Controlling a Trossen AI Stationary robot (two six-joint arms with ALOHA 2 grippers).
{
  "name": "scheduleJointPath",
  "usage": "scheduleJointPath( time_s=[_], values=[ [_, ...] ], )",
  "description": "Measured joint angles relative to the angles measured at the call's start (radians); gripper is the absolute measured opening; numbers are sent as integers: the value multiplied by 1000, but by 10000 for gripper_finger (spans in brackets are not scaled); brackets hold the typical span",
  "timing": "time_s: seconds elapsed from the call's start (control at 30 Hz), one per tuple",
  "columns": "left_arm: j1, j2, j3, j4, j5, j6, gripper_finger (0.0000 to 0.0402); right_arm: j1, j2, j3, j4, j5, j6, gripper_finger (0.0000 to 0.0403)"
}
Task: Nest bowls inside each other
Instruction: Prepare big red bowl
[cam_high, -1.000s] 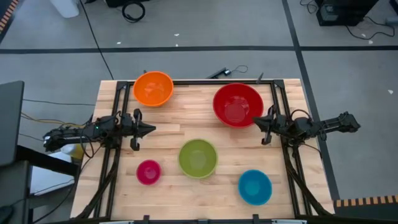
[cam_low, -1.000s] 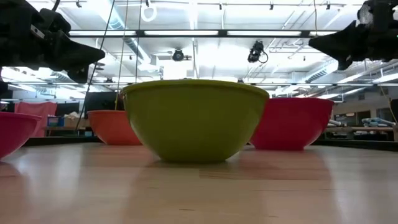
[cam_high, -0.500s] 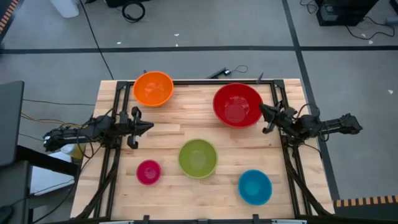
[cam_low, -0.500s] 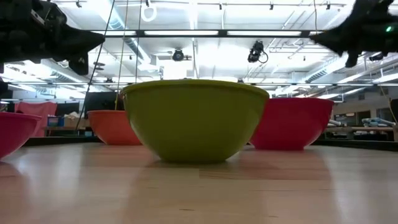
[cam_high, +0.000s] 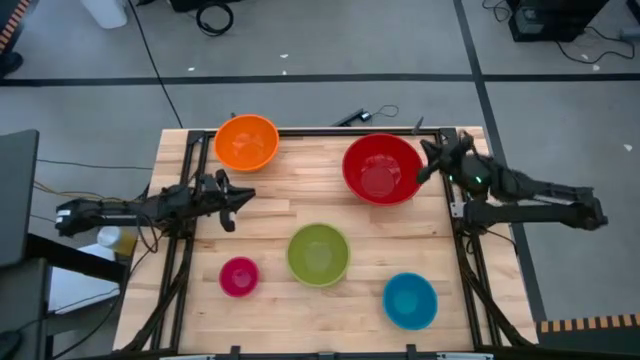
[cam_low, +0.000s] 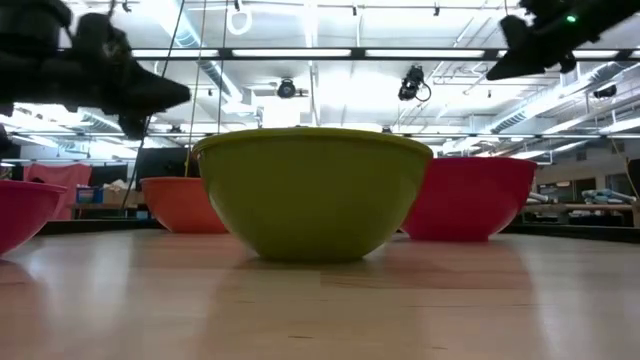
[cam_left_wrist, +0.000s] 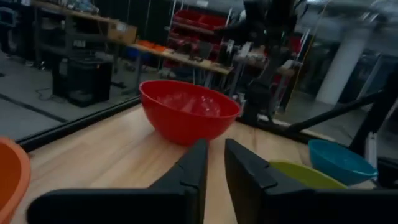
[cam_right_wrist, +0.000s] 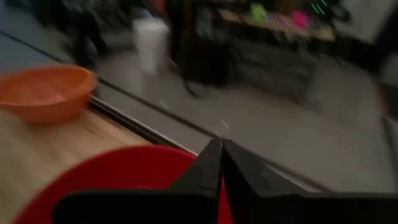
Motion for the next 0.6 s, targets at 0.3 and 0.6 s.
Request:
scheduleJointPath(
  time_s=[0.3, 0.6],
  values=[
    [0, 252, 337, -322, -7, 64, 123, -395, 432, 310, -317, -335, 50, 64],
    [0, 354, 443, -397, -156, 157, 139, -590, 763, 354, -382, -463, -78, 178]
  ],
)
